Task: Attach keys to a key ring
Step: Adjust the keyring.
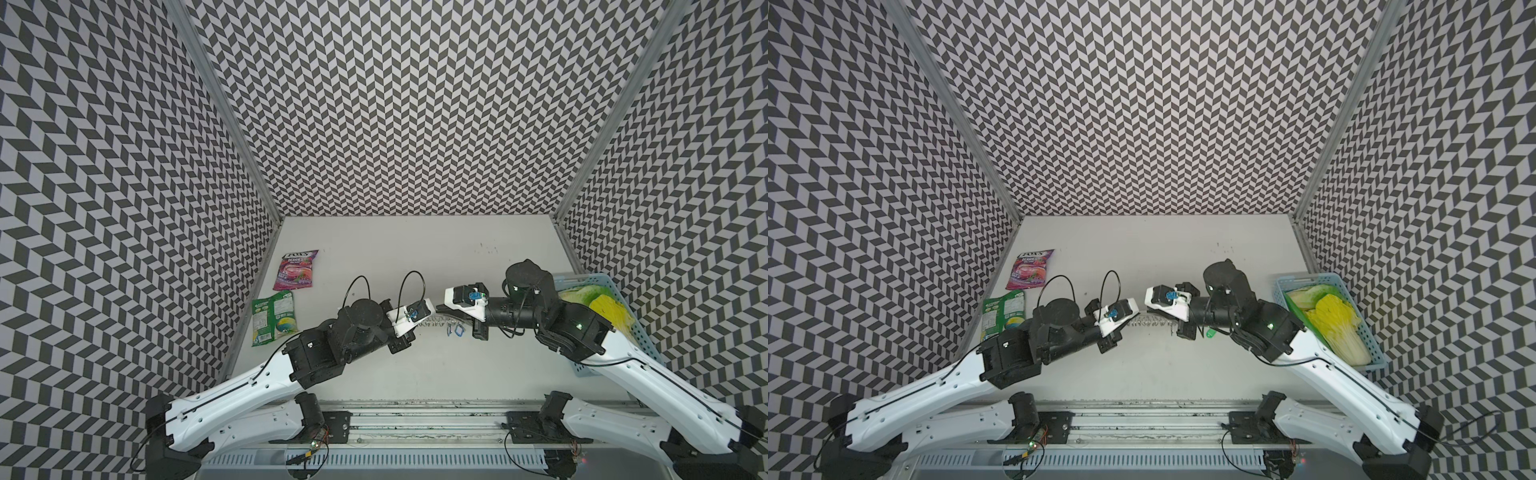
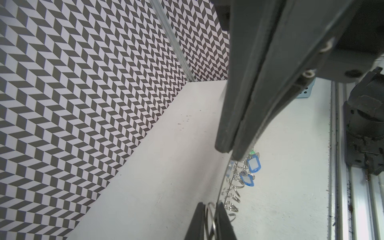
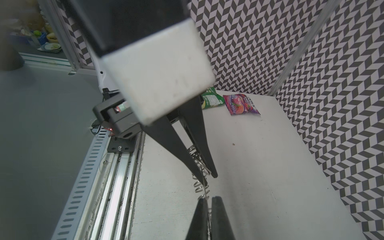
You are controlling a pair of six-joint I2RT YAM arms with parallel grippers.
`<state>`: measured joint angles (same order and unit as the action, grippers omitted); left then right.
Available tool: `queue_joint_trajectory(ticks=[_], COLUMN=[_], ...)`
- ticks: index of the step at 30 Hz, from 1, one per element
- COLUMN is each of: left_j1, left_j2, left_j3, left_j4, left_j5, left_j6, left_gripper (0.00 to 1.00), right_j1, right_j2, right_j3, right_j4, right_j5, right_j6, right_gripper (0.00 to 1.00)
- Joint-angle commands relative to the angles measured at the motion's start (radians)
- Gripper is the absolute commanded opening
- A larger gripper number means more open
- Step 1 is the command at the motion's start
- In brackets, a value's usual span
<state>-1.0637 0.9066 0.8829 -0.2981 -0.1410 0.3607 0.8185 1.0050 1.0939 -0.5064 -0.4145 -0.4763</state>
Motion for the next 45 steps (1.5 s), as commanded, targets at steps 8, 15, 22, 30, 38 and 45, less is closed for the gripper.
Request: queue_joint_trajectory(ticks=[8, 15, 22, 30, 38, 45], left_j1=[0.095, 0.094, 0.104, 0.111, 0.113, 0.097], left_j2=[-0.018, -0.046, 0.001, 0.122, 0.203, 0.185], left_j3=[0.046, -0.058, -0.086, -0.21, -0.214, -0.228], left_j4=[0.334, 0.517, 0.602, 0.973, 1.157, 1.116], left_j5=[-0.047, -0.149, -0.202, -0.365, -0.417, -0.373], left_j6=[0.105, 0.35, 0.484, 0.735, 0.846, 0.906], left_gripper=[0.0, 0.0, 0.0, 0.0, 0.0, 0.0], right_j1=[-0.02, -0.068, -0.16, -0.319, -0.328, -0.335], right_j2=[-0.109, -0.144, 0.096, 0.281, 0.319, 0.332], right_j3=[0.028, 0.072, 0.415, 0.474, 0.442, 0.352], right_j4=[0.043, 0.182, 0.015, -0.017, -0.069, 0.059], right_j5=[0.267, 0.453, 0.444, -0.064, -0.175, -0.225], right_j6=[0.114, 0.321, 0.855, 1.41, 1.424, 1.46], right_gripper=[0.7, 0.79, 0.77, 0.69, 0.67, 0.63])
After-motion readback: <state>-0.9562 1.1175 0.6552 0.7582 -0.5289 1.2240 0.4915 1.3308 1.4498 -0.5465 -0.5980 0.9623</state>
